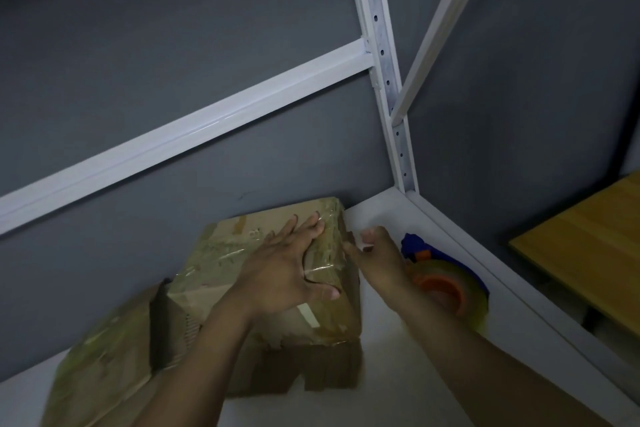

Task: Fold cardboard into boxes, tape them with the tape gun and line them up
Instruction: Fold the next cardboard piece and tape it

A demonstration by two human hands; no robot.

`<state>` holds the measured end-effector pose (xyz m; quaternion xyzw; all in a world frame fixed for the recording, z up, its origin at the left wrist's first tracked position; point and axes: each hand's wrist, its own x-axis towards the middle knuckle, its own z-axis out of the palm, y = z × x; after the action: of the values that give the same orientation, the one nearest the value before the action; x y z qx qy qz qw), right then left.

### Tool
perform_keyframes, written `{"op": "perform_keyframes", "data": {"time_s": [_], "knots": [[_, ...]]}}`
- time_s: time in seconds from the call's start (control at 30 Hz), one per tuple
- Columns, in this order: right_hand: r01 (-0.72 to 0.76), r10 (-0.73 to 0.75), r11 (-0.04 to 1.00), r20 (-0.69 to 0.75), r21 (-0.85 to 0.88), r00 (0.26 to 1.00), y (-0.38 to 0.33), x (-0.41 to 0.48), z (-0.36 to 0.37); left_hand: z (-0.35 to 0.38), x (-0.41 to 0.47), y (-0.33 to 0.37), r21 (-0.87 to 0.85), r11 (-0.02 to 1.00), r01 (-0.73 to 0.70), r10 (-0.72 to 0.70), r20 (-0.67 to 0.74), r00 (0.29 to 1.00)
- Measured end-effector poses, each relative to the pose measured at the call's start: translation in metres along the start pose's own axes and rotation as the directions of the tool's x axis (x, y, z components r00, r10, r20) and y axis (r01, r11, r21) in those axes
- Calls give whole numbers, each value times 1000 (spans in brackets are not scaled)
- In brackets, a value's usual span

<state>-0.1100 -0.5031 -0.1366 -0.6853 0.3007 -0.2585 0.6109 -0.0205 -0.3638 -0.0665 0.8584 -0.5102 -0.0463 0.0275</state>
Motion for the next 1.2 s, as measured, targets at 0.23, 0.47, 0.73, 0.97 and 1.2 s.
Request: {"op": "perform_keyframes", "data": {"time_s": [0.23,0.47,0.73,0.97,1.2], "knots": [[-117,25,962,345,248,938,-25,-21,18,2,0,-2,1,1000,-14,14,9,1000],[-276,194,949,402,155,895,-23,-45,-3,0,0,-2,3,1000,-21,21,6,1000],[-295,285,954,426,-43,859,4,-51,15,-9,-9,-23,-44,996,-83,86,65,994],[106,-111,994,160,39,981,-22,-53,24,-5,-22,-38,-13,995,-99,100,10,995],[296,-245,920,211,-257,946,-28,-36,18,-20,-50,-112,105,973,204,-205,1,979]]}}
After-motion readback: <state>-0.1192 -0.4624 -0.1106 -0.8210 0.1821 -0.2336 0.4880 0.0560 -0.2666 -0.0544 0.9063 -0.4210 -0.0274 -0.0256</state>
